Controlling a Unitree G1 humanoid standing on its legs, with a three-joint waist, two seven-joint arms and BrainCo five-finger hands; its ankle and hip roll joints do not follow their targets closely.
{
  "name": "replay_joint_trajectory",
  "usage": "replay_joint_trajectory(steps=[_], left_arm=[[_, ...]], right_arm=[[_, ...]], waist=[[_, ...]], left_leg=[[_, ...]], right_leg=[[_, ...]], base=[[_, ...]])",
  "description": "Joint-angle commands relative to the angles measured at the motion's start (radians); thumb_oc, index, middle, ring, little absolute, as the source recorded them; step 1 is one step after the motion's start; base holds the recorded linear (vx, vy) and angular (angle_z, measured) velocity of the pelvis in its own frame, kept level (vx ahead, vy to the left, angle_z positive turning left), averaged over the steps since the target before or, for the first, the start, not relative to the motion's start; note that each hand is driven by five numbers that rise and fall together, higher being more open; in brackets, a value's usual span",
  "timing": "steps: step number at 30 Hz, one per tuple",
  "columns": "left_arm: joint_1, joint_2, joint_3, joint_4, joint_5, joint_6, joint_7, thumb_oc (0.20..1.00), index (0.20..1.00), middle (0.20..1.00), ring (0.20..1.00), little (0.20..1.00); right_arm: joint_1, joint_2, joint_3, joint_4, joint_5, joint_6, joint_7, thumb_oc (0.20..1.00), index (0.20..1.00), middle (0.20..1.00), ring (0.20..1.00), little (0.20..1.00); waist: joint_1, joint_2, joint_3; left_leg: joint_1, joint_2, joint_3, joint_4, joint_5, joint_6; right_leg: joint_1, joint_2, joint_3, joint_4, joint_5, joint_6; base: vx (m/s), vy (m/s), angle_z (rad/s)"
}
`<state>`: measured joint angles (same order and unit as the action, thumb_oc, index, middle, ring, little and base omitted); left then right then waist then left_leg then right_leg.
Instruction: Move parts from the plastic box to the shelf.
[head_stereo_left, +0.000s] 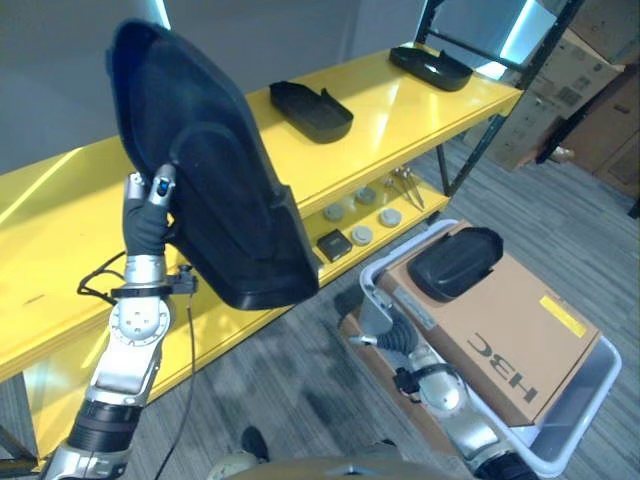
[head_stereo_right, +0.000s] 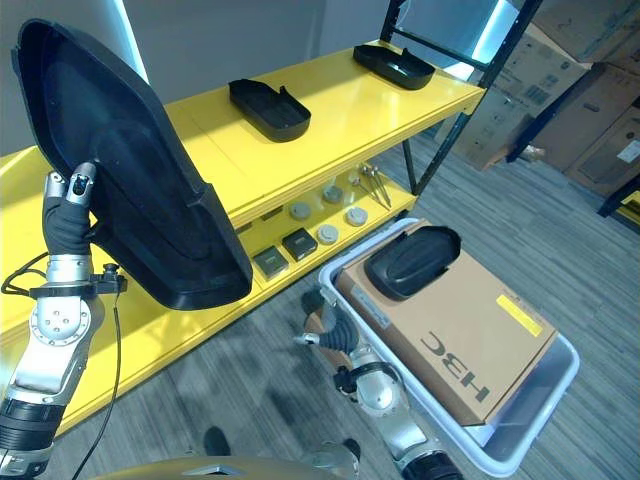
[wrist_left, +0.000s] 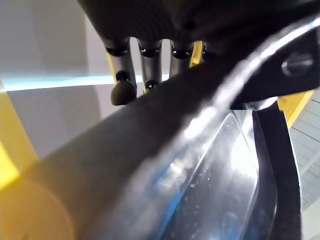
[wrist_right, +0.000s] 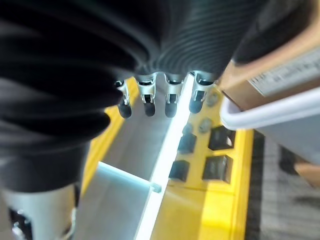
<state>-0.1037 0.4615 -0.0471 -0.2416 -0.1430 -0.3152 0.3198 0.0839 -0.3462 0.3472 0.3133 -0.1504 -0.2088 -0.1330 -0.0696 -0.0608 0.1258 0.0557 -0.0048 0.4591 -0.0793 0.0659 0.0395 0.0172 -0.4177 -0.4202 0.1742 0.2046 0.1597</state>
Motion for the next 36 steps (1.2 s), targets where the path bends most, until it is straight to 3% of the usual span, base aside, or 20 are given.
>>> replay_joint_trajectory(steps=[1, 2, 3, 4, 5, 7, 11, 15, 23, 25, 27, 28, 31, 34, 36], left_arm=[[-0.084, 0.016, 0.005, 0.000, 0.014, -0.055, 0.007, 0.200, 0.200, 0.200, 0.200, 0.200], [-0.098, 0.019, -0.012, 0.006, 0.006, -0.057, -0.002, 0.200, 0.200, 0.200, 0.200, 0.200], [-0.099, 0.020, -0.012, 0.007, 0.006, -0.057, -0.002, 0.200, 0.200, 0.200, 0.200, 0.200], [-0.116, 0.020, -0.028, 0.017, -0.007, -0.058, -0.014, 0.200, 0.200, 0.200, 0.200, 0.200], [-0.178, 0.007, -0.077, 0.049, -0.013, -0.055, -0.008, 0.200, 0.200, 0.200, 0.200, 0.200], [-0.191, 0.013, -0.091, 0.066, 0.010, -0.050, 0.001, 0.200, 0.200, 0.200, 0.200, 0.200], [-0.205, 0.010, -0.092, 0.082, 0.036, -0.036, 0.004, 0.200, 0.200, 0.200, 0.200, 0.200], [-0.223, 0.025, -0.038, 0.137, 0.062, -0.001, 0.022, 0.200, 0.200, 0.200, 0.200, 0.200], [-0.367, 0.102, 0.014, 0.326, 0.131, 0.036, 0.149, 0.200, 0.200, 0.200, 0.200, 0.200], [-0.432, 0.169, 0.033, 0.427, 0.119, 0.051, 0.180, 0.200, 0.200, 0.200, 0.200, 0.200], [-0.527, 0.213, 0.012, 0.567, -0.079, 0.014, 0.140, 0.200, 0.200, 0.200, 0.200, 0.200], [-0.529, 0.213, 0.011, 0.568, -0.079, 0.014, 0.139, 0.200, 0.200, 0.200, 0.200, 0.200], [-0.754, 0.360, -0.138, 0.815, -0.163, 0.064, 0.074, 0.200, 0.200, 0.200, 0.200, 0.200], [-0.916, 0.378, -0.243, 1.007, -0.257, 0.094, 0.015, 0.200, 0.200, 0.200, 0.200, 0.200], [-0.961, 0.407, -0.276, 1.055, -0.241, 0.106, -0.001, 0.200, 0.200, 0.200, 0.200, 0.200]], right_arm=[[-0.039, -0.025, 0.036, 0.065, 0.086, 0.006, 0.045, 1.000, 1.000, 1.000, 1.000, 1.000], [-0.035, -0.021, 0.040, 0.102, 0.099, 0.009, 0.044, 1.000, 1.000, 1.000, 1.000, 1.000], [-0.036, -0.020, 0.040, 0.104, 0.099, 0.008, 0.044, 1.000, 1.000, 1.000, 1.000, 1.000], [-0.030, -0.014, 0.043, 0.146, 0.119, 0.014, 0.053, 1.000, 1.000, 1.000, 1.000, 1.000], [0.021, 0.037, -0.003, 0.252, 0.293, 0.013, 0.069, 1.000, 1.000, 1.000, 1.000, 1.000], [0.033, 0.042, -0.016, 0.294, 0.309, 0.014, 0.079, 1.000, 1.000, 1.000, 1.000, 1.000], [0.059, 0.072, -0.043, 0.413, 0.357, 0.019, 0.084, 1.000, 1.000, 1.000, 1.000, 1.000], [0.029, 0.070, -0.089, 0.699, 0.421, 0.056, 0.135, 1.000, 1.000, 1.000, 1.000, 1.000], [0.002, 0.054, -0.094, 0.856, 0.338, 0.074, 0.128, 1.000, 1.000, 1.000, 1.000, 1.000], [-0.004, 0.046, -0.098, 0.913, 0.294, 0.087, 0.111, 1.000, 1.000, 1.000, 1.000, 1.000], [-0.014, 0.044, -0.118, 0.925, 0.327, 0.096, 0.107, 1.000, 1.000, 1.000, 1.000, 1.000], [-0.015, 0.044, -0.119, 0.925, 0.327, 0.096, 0.107, 1.000, 1.000, 1.000, 1.000, 1.000], [-0.045, 0.033, -0.106, 0.932, 0.343, 0.106, 0.113, 1.000, 1.000, 1.000, 1.000, 1.000], [-0.099, 0.032, -0.085, 0.942, 0.349, 0.118, 0.111, 1.000, 1.000, 1.000, 1.000, 1.000], [-0.109, 0.034, -0.084, 0.942, 0.355, 0.119, 0.109, 1.000, 1.000, 1.000, 1.000, 1.000]], waist=[[-0.016, 0.014, 0.016], [-0.023, 0.017, 0.016], [-0.022, 0.016, 0.015], [-0.030, 0.019, 0.015], [-0.054, 0.019, 0.007], [-0.057, 0.019, 0.006], [-0.052, 0.018, -0.003], [-0.043, 0.049, -0.013], [-0.061, 0.076, 0.004], [-0.080, 0.091, 0.020], [-0.103, 0.100, 0.032], [-0.102, 0.100, 0.032], [-0.123, 0.117, 0.051], [-0.125, 0.123, 0.074], [-0.124, 0.124, 0.081]], left_leg=[[0.056, 0.088, -0.195, -0.008, -0.093, -0.082], [0.046, 0.087, -0.225, -0.008, -0.088, -0.083], [0.041, 0.088, -0.224, -0.008, -0.084, -0.084], [0.035, 0.086, -0.257, -0.008, -0.085, -0.085], [0.006, 0.077, -0.338, -0.008, -0.073, -0.090], [0.003, 0.076, -0.359, -0.008, -0.077, -0.094], [0.002, 0.078, -0.397, -0.008, -0.066, -0.111], [-0.019, 0.114, -0.406, -0.008, -0.041, -0.155], [-0.051, 0.139, -0.378, -0.008, -0.019, -0.180], [-0.075, 0.144, -0.366, -0.008, -0.012, -0.181], [-0.099, 0.146, -0.351, -0.008, -0.006, -0.179], [-0.099, 0.146, -0.350, -0.008, -0.006, -0.179], [-0.140, 0.144, -0.344, -0.008, 0.005, -0.178], [-0.168, 0.137, -0.350, -0.008, 0.013, -0.175], [-0.172, 0.134, -0.351, -0.008, 0.014, -0.174]], right_leg=[[-0.092, 0.180, 0.220, -0.061, -0.102, 0.037], [-0.107, 0.221, 0.297, -0.086, -0.117, 0.032], [-0.111, 0.222, 0.297, -0.088, -0.113, 0.030], [-0.118, 0.248, 0.356, -0.111, -0.126, 0.026], [-0.131, 0.285, 0.469, -0.142, -0.135, 0.019], [-0.140, 0.290, 0.476, -0.137, -0.138, 0.020], [-0.089, 0.264, 0.407, -0.173, -0.142, 0.010], [-0.032, 0.281, 0.316, -0.261, -0.134, -0.004], [-0.056, 0.293, 0.301, -0.261, -0.140, -0.012], [-0.090, 0.296, 0.310, -0.261, -0.132, -0.013], [-0.129, 0.298, 0.324, -0.261, -0.121, -0.011], [-0.130, 0.298, 0.324, -0.261, -0.120, -0.011], [-0.182, 0.298, 0.345, -0.261, -0.100, -0.008], [-0.211, 0.293, 0.347, -0.261, -0.086, -0.004], [-0.216, 0.292, 0.349, -0.261, -0.084, -0.002]], base=[[0.07, 0.001, 0.27], [0.06, -0.004, 0.47], [0.09, -0.008, 1.22], [0.20, -0.084, 1.35], [0.21, -0.080, 1.33], [0.18, -0.109, 1.50], [0.13, -0.162, 1.20], [0.12, -0.205, 0.35], [0.02, -0.070, -0.11], [0.01, -0.020, -0.15], [-0.01, 0.006, -0.18], [0.00, 0.023, -0.17], [-0.03, 0.030, -0.17], [-0.01, 0.018, -0.12], [0.00, 0.020, -0.06]])
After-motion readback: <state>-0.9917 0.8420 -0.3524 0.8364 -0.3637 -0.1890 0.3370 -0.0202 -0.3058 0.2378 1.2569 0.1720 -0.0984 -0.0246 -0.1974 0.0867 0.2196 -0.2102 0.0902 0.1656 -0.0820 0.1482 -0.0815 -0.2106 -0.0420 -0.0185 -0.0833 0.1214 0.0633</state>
